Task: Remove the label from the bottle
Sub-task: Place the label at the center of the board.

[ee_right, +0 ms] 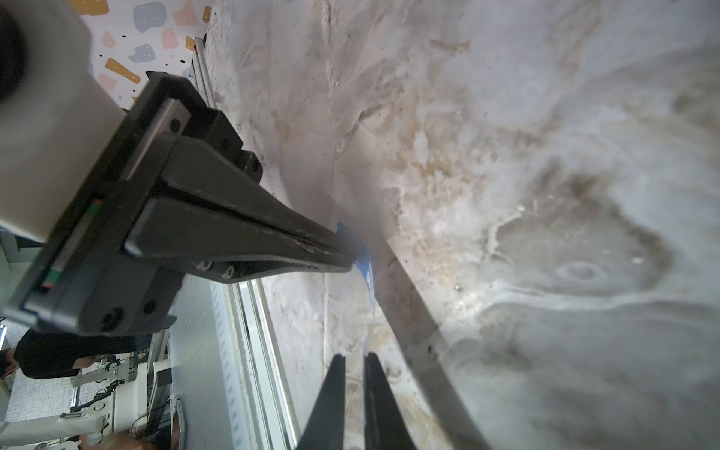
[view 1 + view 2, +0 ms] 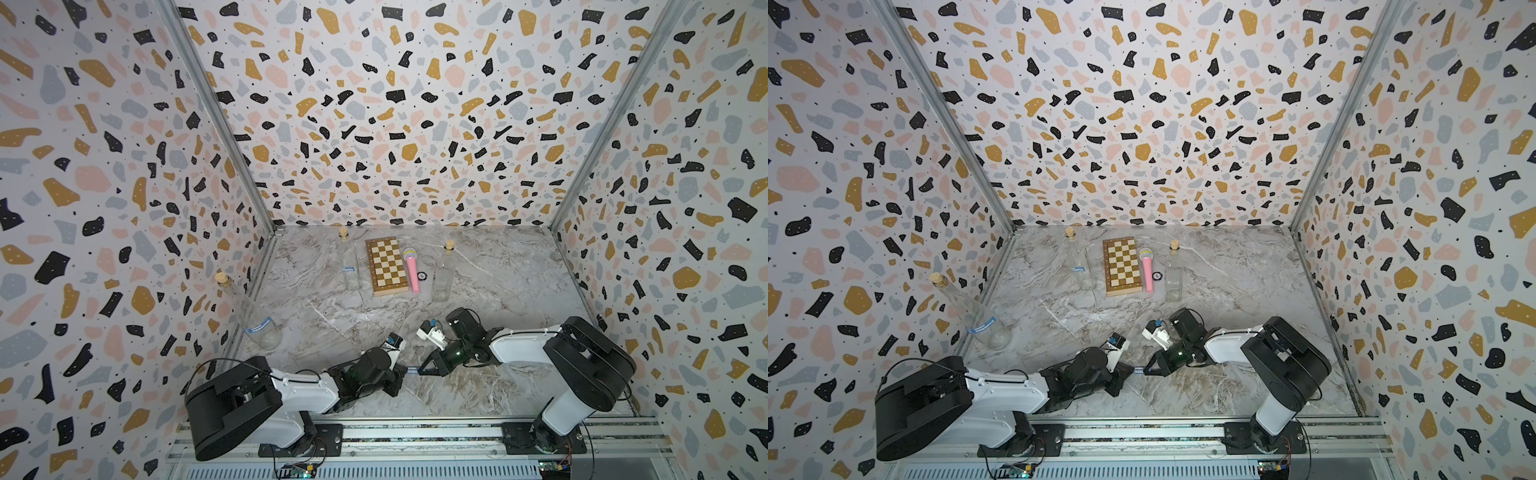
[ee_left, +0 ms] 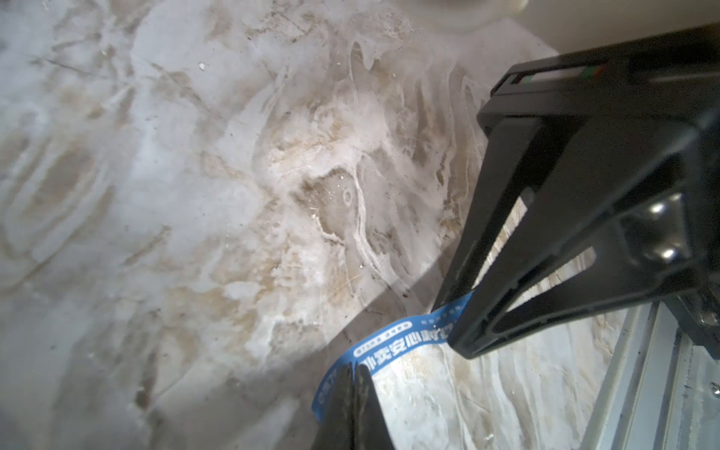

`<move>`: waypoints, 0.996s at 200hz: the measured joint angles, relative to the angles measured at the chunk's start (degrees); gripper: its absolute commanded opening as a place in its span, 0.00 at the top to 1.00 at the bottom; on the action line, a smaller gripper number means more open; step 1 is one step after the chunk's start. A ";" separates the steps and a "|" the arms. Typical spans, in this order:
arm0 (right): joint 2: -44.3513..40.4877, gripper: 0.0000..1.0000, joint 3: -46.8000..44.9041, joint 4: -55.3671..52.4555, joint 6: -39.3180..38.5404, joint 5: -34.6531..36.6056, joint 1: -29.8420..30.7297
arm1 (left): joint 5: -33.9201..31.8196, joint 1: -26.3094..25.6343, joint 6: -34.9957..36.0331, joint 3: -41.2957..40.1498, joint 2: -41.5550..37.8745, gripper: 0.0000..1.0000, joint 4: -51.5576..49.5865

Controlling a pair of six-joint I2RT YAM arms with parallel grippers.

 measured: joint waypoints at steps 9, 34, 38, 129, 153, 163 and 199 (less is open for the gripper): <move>0.00 0.86 0.00 0.00 0.00 0.00 0.00 | -0.09 0.00 -0.09 0.00 0.00 0.95 -0.04; 0.00 0.85 0.00 0.00 0.00 0.02 0.00 | -0.17 0.00 -0.57 0.00 0.00 0.95 -0.20; 0.00 0.85 0.00 0.00 0.00 0.02 0.00 | -0.17 0.00 -0.63 0.00 0.00 0.95 -0.20; 0.00 0.80 0.00 0.02 -0.02 0.04 0.00 | -1.22 0.00 -1.73 0.07 0.68 0.96 -1.01; 0.00 0.79 0.00 0.02 -0.02 0.07 0.00 | -1.60 0.00 -2.05 0.48 1.44 0.96 -0.68; 0.00 0.78 0.00 0.02 0.00 0.07 0.00 | -1.66 0.00 -2.16 0.68 1.84 0.97 -0.39; 0.00 0.74 0.00 0.02 -0.04 0.13 0.00 | -1.68 0.00 -2.56 1.05 2.67 0.97 0.26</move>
